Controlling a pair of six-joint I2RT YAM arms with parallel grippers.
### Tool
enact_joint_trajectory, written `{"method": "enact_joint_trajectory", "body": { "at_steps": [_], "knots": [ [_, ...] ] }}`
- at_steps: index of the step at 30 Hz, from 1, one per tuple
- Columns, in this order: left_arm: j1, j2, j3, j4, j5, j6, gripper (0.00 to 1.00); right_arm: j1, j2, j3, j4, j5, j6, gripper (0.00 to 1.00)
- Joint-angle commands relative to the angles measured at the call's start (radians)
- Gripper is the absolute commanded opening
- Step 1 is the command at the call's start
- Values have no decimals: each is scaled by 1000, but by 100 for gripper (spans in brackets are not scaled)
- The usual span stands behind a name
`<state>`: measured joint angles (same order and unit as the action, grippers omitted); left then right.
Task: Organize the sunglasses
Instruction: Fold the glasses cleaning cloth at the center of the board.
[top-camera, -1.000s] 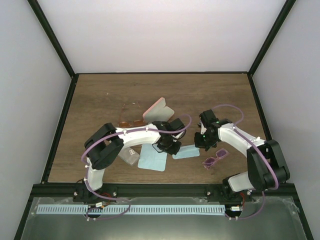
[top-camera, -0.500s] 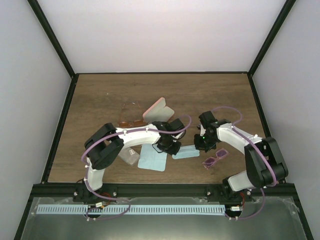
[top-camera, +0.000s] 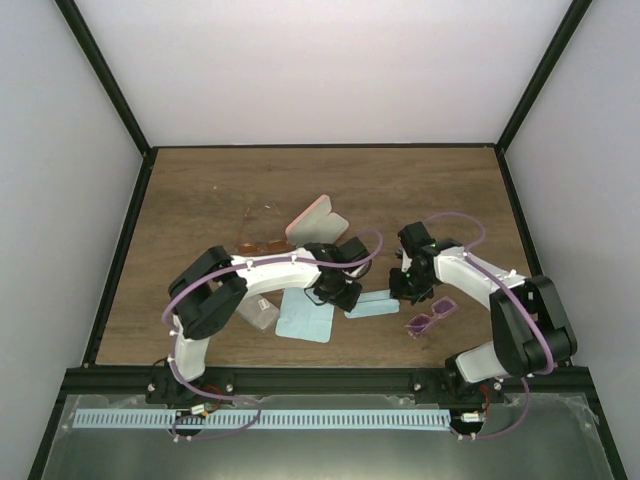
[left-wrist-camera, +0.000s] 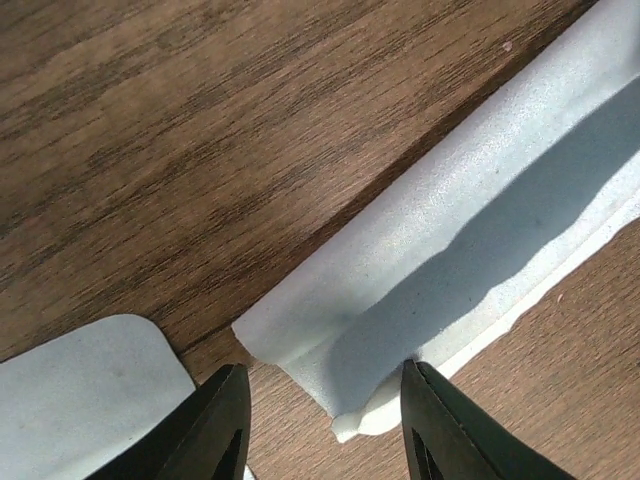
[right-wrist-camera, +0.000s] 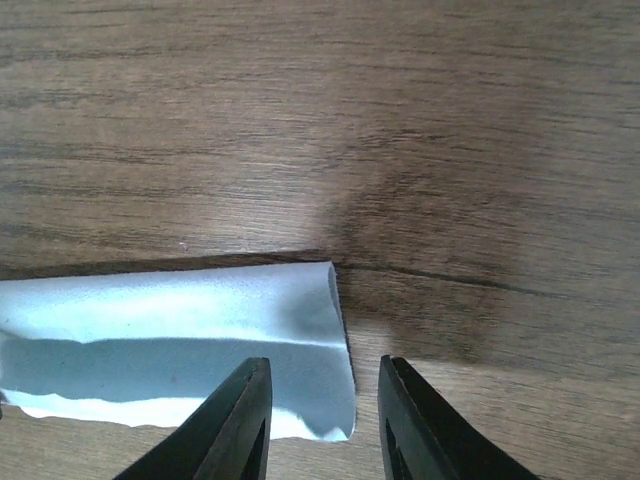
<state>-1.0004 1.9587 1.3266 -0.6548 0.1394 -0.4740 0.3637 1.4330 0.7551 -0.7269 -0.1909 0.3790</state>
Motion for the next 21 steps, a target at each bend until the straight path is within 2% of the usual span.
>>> {"method": "enact_joint_trajectory", "body": {
  "at_steps": [1,6,12,17,21],
  "knots": [
    [-4,-51,-7,0,-21,-7,43,11,-31,20,-9,44,24,32],
    [-4,-59,-10,6,-50,-19,43,11,-53,41,-6,64,53,33],
    [-3,-39,18,13,-41,-36,42,12,-16,69,5,13,46,27],
    [-4,-36,1,-4,-31,-51,42,11,17,51,-6,11,38,32],
    [-4,-31,-23,-12,-10,-71,43,11,32,42,-8,18,31,33]
  ]
}}
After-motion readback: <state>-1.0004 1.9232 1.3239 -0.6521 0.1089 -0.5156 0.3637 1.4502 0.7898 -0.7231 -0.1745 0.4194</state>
